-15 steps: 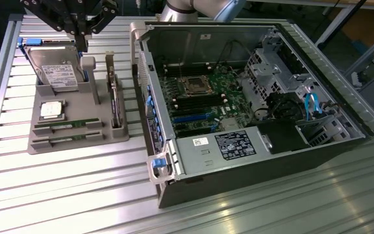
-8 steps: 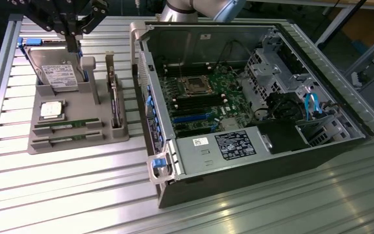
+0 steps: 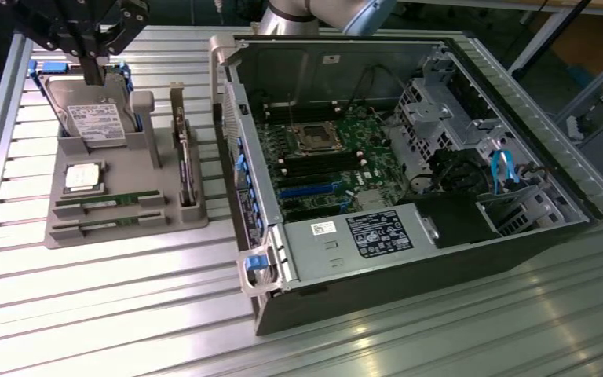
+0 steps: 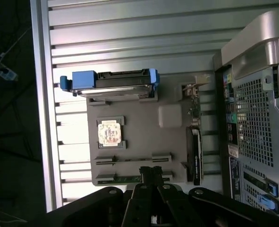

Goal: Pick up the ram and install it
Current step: 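Reach for the ram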

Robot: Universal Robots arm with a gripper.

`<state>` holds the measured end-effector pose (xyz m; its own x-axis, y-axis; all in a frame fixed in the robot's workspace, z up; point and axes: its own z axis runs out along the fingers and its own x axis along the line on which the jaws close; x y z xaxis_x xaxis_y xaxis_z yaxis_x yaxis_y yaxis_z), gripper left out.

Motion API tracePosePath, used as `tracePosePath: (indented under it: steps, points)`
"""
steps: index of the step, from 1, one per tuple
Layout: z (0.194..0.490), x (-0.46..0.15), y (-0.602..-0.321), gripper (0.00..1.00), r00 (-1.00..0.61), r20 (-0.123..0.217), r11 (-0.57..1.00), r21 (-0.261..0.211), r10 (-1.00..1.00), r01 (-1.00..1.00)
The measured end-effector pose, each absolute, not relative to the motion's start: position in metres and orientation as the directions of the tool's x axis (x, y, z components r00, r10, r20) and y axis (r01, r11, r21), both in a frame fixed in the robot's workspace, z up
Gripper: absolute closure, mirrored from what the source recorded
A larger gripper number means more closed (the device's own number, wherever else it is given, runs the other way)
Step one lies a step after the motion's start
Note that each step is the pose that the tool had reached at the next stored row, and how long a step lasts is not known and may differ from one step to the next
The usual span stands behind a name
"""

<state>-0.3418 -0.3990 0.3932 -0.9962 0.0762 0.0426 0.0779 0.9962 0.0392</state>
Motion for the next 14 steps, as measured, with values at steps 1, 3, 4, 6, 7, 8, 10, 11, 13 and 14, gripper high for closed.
tracePosePath:
  steps: [1, 3, 4, 6, 7, 8, 10, 11, 13, 14]
  points:
    - [0.393, -0.344, -0.399, 0.90, -0.996, 0.043, 0.996, 0.039, 0.076, 0.078]
    - [0.393, -0.349, -0.399, 0.90, -0.996, 0.043, 0.996, 0.039, 0.076, 0.078]
    - [0.393, -0.353, -0.399, 0.90, -0.996, 0.043, 0.996, 0.039, 0.076, 0.078]
    - [0.393, -0.355, -0.399, 0.90, -0.996, 0.043, 0.996, 0.039, 0.076, 0.078]
    - [0.393, -0.354, -0.399, 0.90, -0.996, 0.044, 0.996, 0.039, 0.076, 0.078]
    - [0.393, -0.355, -0.399, 0.90, -0.996, 0.044, 0.996, 0.039, 0.076, 0.078]
    - [0.393, -0.355, -0.399, 0.90, -0.996, 0.044, 0.996, 0.039, 0.076, 0.078]
    - [0.393, -0.355, -0.399, 0.90, -0.996, 0.044, 0.996, 0.039, 0.076, 0.078]
    - [0.393, -0.355, -0.399, 0.90, -0.996, 0.044, 0.996, 0.039, 0.076, 0.078]
    - [0.393, -0.355, -0.399, 0.90, -0.996, 0.044, 0.996, 0.039, 0.076, 0.078]
